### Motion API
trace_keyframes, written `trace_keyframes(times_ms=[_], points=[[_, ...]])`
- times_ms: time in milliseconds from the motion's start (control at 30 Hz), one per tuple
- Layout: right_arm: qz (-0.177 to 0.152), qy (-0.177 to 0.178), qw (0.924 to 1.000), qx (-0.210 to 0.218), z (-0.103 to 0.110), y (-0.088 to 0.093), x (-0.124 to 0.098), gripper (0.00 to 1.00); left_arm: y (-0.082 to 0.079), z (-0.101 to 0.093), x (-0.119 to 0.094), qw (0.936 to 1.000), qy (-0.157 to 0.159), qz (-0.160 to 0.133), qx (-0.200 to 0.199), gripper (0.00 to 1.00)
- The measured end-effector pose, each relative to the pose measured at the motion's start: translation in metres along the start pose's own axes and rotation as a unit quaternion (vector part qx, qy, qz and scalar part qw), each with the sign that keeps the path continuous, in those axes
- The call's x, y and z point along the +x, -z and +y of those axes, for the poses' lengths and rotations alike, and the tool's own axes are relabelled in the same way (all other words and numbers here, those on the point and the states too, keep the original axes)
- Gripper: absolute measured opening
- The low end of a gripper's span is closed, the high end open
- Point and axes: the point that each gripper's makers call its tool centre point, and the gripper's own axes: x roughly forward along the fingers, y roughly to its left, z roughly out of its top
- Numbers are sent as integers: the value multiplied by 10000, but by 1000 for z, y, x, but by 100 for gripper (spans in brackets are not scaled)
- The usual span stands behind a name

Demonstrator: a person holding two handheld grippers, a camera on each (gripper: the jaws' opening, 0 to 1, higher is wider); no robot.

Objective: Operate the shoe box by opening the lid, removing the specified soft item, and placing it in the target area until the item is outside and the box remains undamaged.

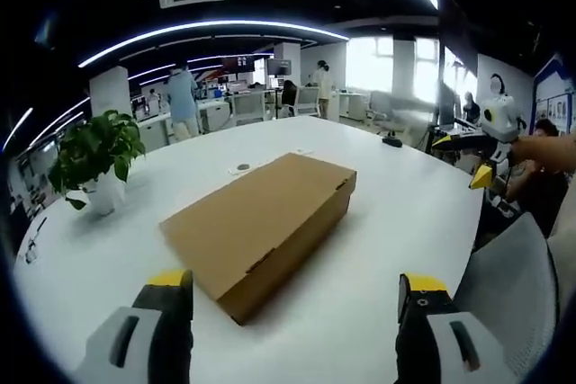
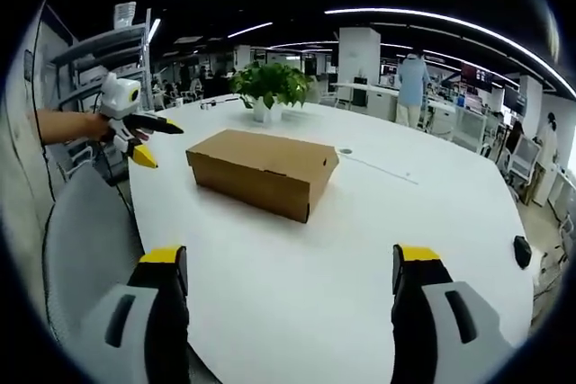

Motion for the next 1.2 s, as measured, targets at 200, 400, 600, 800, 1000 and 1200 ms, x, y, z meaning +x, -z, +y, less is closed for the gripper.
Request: trace_keyframes(times_ms=[200, 400, 600, 800, 1000, 1200], points=[[82, -154, 9997, -167, -4, -1, 13, 88, 3, 9, 3, 9999, -61, 70, 41, 96], [113, -313, 9991, -278, -7, -3, 27, 88, 5, 16, 5, 9999, -129, 98, 11, 95], [150, -506, 9978, -391, -8, -5, 42, 87, 10, 20, 10, 9997, -165, 140, -114, 93], [199, -685, 9959, -561, -8, -7, 57, 85, 13, 23, 16, 9993, -247, 157, -240, 91], [281, -855, 9934, -715, -9, -4, 70, 82, 18, 24, 20, 9988, -327, 253, -263, 88], [317, -972, 9913, -831, -13, -4, 82, 78, 25, 32, 23, 9981, -442, 343, -270, 86]])
